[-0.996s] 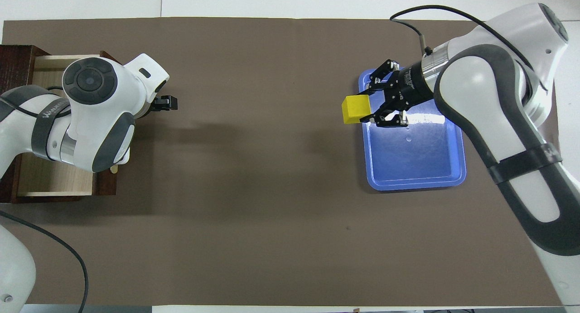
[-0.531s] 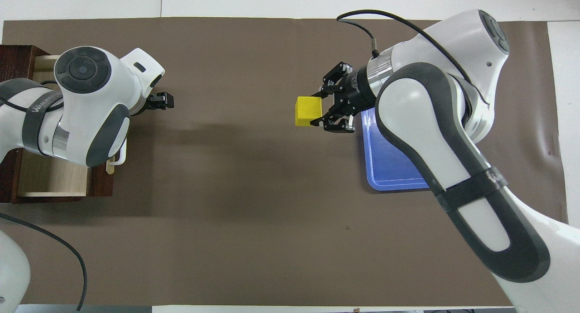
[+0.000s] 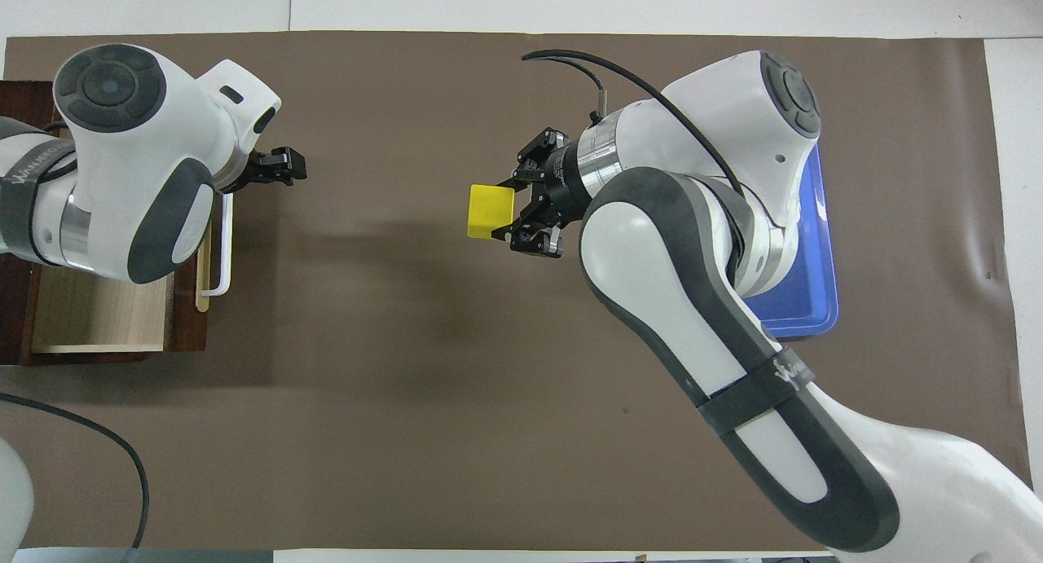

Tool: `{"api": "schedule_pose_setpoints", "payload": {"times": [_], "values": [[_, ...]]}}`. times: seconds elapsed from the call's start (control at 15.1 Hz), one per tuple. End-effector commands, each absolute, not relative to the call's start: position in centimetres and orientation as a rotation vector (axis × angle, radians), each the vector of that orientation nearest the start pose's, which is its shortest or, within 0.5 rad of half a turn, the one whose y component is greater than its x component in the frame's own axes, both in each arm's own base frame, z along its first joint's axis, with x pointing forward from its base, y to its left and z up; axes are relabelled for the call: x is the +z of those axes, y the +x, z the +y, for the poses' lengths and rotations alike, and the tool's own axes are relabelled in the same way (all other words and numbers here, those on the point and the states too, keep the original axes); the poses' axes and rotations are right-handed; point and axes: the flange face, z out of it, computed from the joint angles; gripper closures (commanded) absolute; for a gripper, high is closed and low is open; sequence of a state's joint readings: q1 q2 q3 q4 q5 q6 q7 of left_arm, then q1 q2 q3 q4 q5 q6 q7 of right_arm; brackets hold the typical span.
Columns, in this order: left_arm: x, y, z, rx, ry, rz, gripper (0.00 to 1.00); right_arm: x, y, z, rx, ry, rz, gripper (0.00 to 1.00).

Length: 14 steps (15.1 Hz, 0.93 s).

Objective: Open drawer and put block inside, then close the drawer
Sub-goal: 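Lift the block with the right gripper while the left gripper releases the drawer, then grasp the block with the left gripper while the right gripper holds it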

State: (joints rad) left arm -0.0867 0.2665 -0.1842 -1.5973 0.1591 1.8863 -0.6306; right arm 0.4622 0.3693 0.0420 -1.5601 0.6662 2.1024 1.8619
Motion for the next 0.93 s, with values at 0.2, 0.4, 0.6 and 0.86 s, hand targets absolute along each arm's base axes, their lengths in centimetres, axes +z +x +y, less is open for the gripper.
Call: {"api": "schedule_pose_setpoints", "payload": {"times": [0.2, 0.4, 0.6, 0.86], "values": [[50.0, 61.2, -18.3, -0.001, -2.859, -1.219, 0.00, 46.5, 58.3, 37.3, 0.658, -1.860, 1.953, 1.00], [49.8, 59.6, -21.1, 0.019, -2.663, -1.583, 0.00, 46.4, 58.3, 37.5, 0.640, -1.911, 1.948, 1.00], [49.4, 57.2, -25.4, 0.003, -2.487, -1.840, 0.00, 46.7, 58.7, 38.0, 0.640, -1.972, 1.936, 1.00], [49.3, 55.5, -28.9, -0.014, -2.242, -2.156, 0.00, 47.0, 58.7, 38.3, 0.630, -1.964, 1.923, 1.00]]}}
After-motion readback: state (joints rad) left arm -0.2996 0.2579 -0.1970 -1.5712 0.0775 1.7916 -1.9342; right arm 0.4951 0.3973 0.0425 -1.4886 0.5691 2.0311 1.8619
